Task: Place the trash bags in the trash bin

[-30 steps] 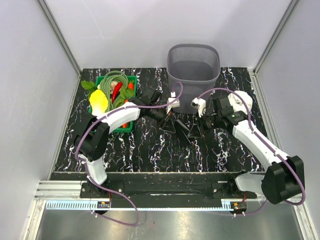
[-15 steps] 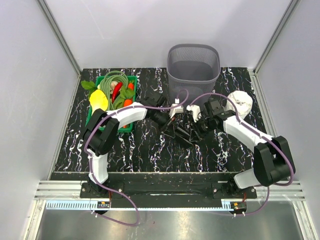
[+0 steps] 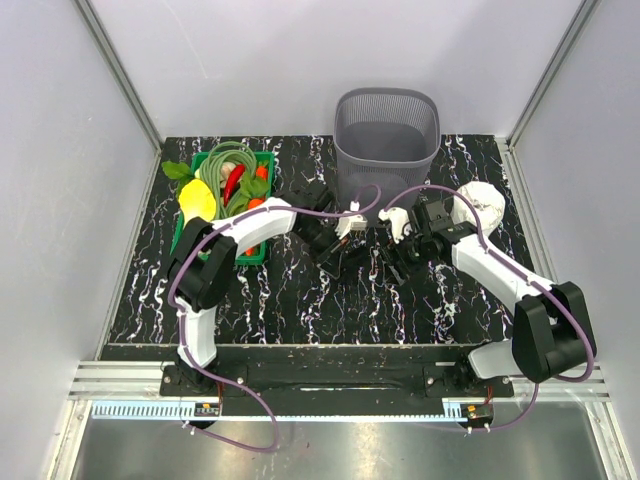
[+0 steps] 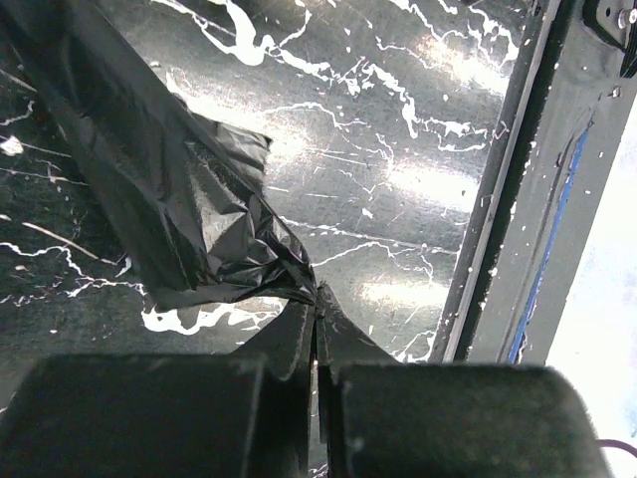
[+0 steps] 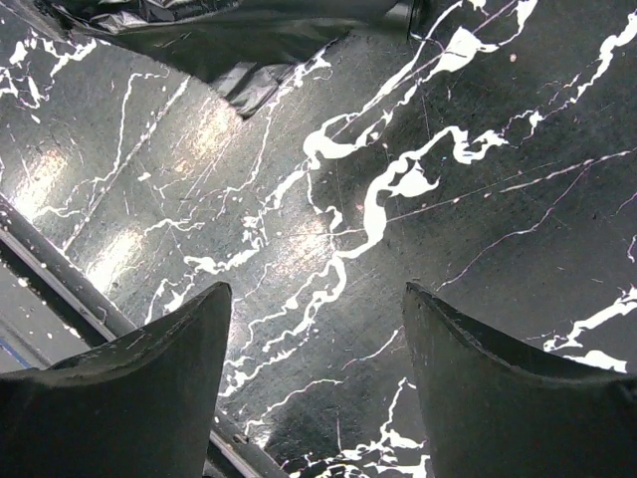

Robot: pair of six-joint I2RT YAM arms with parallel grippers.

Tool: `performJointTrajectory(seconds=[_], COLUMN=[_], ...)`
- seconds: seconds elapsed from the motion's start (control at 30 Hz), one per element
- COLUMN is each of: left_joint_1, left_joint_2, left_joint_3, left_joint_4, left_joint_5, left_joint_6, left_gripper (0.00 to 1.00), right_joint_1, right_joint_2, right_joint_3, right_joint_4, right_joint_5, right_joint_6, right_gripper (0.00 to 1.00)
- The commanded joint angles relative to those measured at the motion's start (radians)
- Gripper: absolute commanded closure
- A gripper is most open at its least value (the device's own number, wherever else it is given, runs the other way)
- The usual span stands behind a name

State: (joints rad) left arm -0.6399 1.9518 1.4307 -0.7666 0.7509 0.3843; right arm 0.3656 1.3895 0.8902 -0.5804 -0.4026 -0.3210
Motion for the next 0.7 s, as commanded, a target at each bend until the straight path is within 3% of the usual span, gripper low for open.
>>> performJointTrajectory(seconds=[0.0, 0.43, 0.67], left_joint_1=[-0.006, -0.075, -0.116], left_joint_2=[-0.048, -0.166, -0.212], left_joint_3=[0.095, 0.163, 0.253], left_joint_4=[-0.118, -0.201, -0.198], left_joint_5=[-0.024, 0.054, 0.036], left_joint_6=[0.062, 0.082, 0.013], left_gripper=[1.00, 1.00, 1.00], right_joint_1=[-0.002, -0.002, -0.004], right_joint_2=[-0.015, 0.025, 0.025], right_joint_3=[0.052, 0.035, 0.056], right_joint_4=[-0.032, -0.042, -0.073], right_joint_5=[-0.013, 0.027, 0.056], right_joint_6=[0.013, -0.021, -0.024], right_gripper=[0.25, 0.26, 0.25])
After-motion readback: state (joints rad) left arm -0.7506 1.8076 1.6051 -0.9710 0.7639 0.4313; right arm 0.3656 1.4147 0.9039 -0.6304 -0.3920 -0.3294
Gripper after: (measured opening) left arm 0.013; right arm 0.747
